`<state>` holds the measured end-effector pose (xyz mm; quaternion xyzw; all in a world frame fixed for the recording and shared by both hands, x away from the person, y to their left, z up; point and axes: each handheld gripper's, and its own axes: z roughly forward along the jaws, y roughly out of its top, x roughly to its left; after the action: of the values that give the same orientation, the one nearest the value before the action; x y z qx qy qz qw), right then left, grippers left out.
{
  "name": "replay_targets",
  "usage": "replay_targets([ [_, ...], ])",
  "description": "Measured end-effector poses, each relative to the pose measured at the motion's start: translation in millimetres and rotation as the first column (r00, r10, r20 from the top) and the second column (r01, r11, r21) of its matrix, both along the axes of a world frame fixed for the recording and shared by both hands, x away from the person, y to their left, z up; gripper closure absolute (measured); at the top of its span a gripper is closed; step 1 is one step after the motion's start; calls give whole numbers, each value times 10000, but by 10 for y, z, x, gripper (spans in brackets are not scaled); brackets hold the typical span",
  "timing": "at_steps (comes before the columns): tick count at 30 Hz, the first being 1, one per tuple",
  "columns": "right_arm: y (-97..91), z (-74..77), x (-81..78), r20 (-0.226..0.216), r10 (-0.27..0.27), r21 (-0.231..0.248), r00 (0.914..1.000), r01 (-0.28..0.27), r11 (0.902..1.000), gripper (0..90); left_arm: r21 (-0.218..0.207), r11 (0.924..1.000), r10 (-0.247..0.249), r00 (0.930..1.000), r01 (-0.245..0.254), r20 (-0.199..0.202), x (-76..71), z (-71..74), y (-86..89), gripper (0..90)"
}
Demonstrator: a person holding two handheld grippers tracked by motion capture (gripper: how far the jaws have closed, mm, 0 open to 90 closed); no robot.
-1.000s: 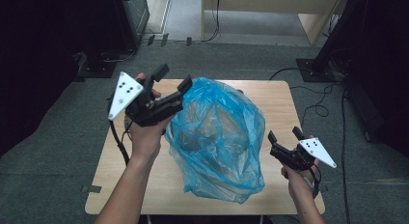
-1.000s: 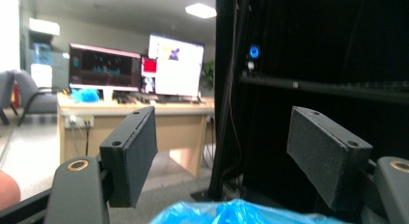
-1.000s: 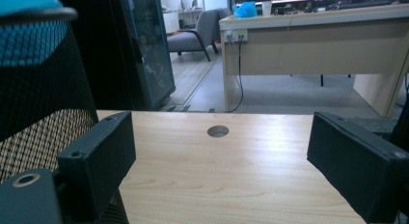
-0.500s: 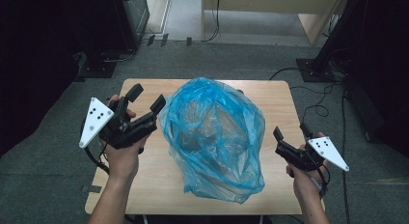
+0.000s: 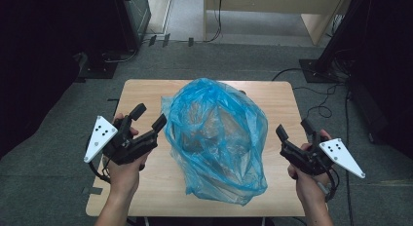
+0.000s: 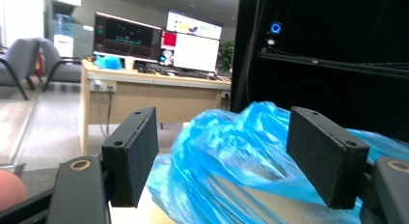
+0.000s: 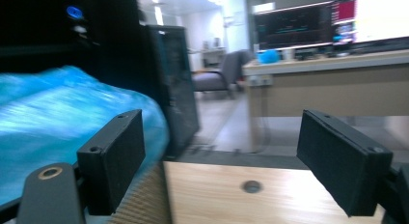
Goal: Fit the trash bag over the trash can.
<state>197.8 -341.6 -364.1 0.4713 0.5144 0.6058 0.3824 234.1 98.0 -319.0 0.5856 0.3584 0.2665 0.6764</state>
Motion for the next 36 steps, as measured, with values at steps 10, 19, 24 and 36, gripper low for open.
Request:
replay_targets([
  [10,114,123,-128,-14,868,223,9962,-867,9960,277,-117,9999,121,9999,-120,90,-125,-78,-70,294],
  [19,322,255,-268,378,1104,300,9932,-1115,9933,269,725,9907,1104,9917,-1152,664,-455,-113,-310,307],
  [24,421,360,-332,474,1193,175,9917,-1202,9926,257,1182,9868,1002,9907,-1108,916,-616,-123,-422,365],
  [36,657,314,-379,-611,1496,-1242,9869,-1562,9799,787,1639,9859,274,9989,-333,382,-658,-408,-462,745],
])
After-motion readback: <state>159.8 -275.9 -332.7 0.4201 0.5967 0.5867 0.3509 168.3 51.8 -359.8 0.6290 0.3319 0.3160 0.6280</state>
